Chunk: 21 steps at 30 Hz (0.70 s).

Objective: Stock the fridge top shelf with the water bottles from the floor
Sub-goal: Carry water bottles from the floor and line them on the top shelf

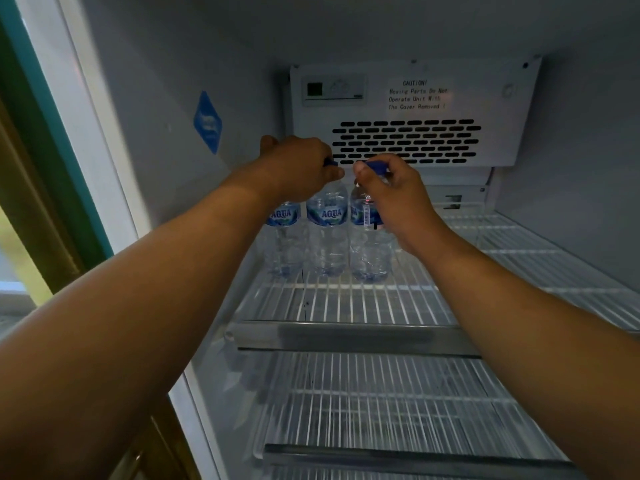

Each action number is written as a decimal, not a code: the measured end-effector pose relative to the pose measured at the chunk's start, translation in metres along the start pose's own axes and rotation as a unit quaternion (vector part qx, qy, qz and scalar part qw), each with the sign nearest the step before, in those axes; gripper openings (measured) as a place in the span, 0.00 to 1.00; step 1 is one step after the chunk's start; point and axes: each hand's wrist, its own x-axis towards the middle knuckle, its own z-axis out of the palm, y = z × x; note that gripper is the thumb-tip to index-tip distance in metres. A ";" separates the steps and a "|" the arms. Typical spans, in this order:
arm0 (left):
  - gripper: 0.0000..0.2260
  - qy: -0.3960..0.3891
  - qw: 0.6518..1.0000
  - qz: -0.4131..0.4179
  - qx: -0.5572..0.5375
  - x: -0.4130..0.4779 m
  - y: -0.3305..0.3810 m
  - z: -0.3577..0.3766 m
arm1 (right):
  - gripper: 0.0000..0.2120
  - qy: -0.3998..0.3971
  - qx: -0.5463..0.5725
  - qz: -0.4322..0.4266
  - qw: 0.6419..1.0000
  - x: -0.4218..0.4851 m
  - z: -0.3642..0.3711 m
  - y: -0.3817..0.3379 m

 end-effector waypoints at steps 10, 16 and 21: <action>0.19 -0.049 0.999 -0.009 -0.005 -0.006 0.002 -0.005 | 0.03 -0.016 -0.031 0.001 0.999 0.003 -0.001 0.005; 0.20 -0.070 0.997 -0.010 -0.031 -0.008 0.002 -0.006 | 0.07 -0.021 -0.026 0.015 0.999 0.005 -0.009 0.002; 0.19 -0.066 0.993 0.014 -0.094 -0.011 0.001 -0.009 | 0.03 -0.032 -0.013 0.031 0.999 0.009 -0.015 0.001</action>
